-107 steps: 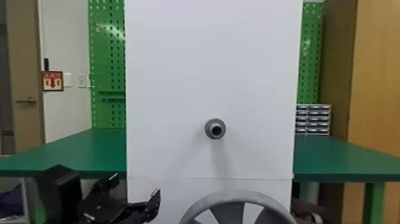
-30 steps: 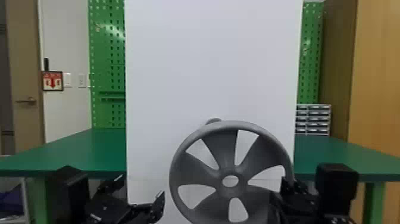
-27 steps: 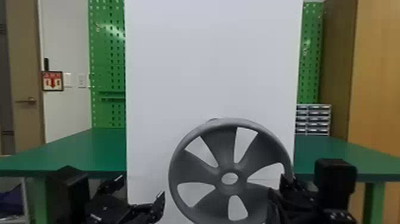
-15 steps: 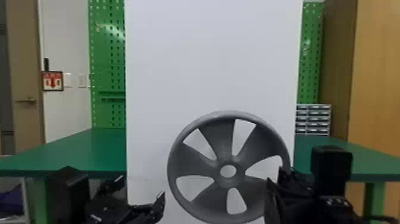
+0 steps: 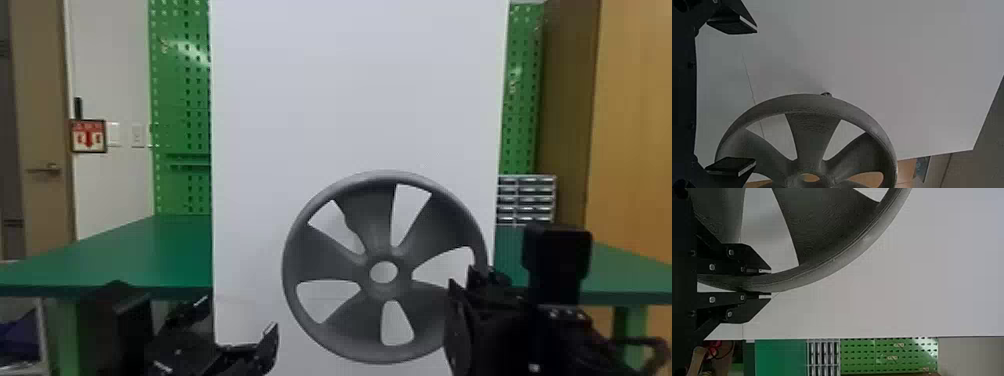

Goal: Hold the wheel and insert it

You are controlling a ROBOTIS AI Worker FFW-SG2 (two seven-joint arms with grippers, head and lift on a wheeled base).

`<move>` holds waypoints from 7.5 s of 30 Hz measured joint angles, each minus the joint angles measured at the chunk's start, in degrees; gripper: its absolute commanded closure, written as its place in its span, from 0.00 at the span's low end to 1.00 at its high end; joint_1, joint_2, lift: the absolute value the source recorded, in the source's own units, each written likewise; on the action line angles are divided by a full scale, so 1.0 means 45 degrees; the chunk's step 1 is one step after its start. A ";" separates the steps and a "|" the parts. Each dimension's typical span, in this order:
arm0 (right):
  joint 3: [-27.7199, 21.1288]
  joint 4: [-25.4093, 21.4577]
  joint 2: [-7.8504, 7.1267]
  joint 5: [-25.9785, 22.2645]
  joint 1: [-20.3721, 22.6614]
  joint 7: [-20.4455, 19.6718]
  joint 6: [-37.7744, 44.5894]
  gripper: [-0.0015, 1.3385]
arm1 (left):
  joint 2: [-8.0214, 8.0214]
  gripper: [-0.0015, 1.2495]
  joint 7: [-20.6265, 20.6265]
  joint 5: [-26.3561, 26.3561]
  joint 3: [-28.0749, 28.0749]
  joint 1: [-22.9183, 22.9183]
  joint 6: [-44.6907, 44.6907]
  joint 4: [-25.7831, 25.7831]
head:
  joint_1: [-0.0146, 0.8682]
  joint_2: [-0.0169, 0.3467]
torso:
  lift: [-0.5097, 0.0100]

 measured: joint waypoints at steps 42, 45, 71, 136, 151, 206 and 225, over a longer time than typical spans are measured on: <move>0.0528 -0.0006 0.0018 -0.0017 -0.2108 0.0000 0.2038 0.87 | 0.0000 0.08 0.0067 -0.0025 -0.0061 0.0094 0.0000 0.0025 | 0.13 0.09 | 0.13; 0.0553 -0.0006 0.0018 -0.0091 -0.2263 0.0000 0.2225 0.87 | 0.0000 0.08 0.0067 -0.0025 -0.0059 0.0101 0.0000 0.0025 | 0.13 0.09 | 0.13; 0.0608 0.0052 0.0017 -0.0235 -0.2952 0.0000 0.2666 0.87 | 0.0000 0.08 0.0106 -0.0025 -0.0075 0.0116 0.0000 0.0045 | 0.13 0.09 | 0.13; 0.0705 0.1375 0.0018 -0.0078 -0.3675 0.0000 0.2237 0.87 | 0.0000 0.08 0.0105 -0.0064 -0.0073 0.0174 0.0000 0.0085 | 0.13 0.09 | 0.13; 0.0649 0.2034 0.0018 -0.0099 -0.3979 0.0000 0.2060 0.87 | 0.0000 0.08 0.0105 -0.0064 -0.0079 0.0174 0.0000 0.0103 | 0.13 0.09 | 0.13; -0.0067 0.5116 -0.0139 -0.0435 -0.4883 0.0019 0.0398 0.87 | 0.0000 0.08 0.0105 -0.0064 -0.0215 0.0018 -0.0031 0.0251 | 0.13 0.09 | 0.13; 0.0218 0.5863 -0.0124 -0.0381 -0.5248 0.0019 -0.0046 0.87 | 0.0000 0.08 0.0105 -0.0043 -0.0216 0.0018 -0.0117 0.0299 | 0.13 0.09 | 0.13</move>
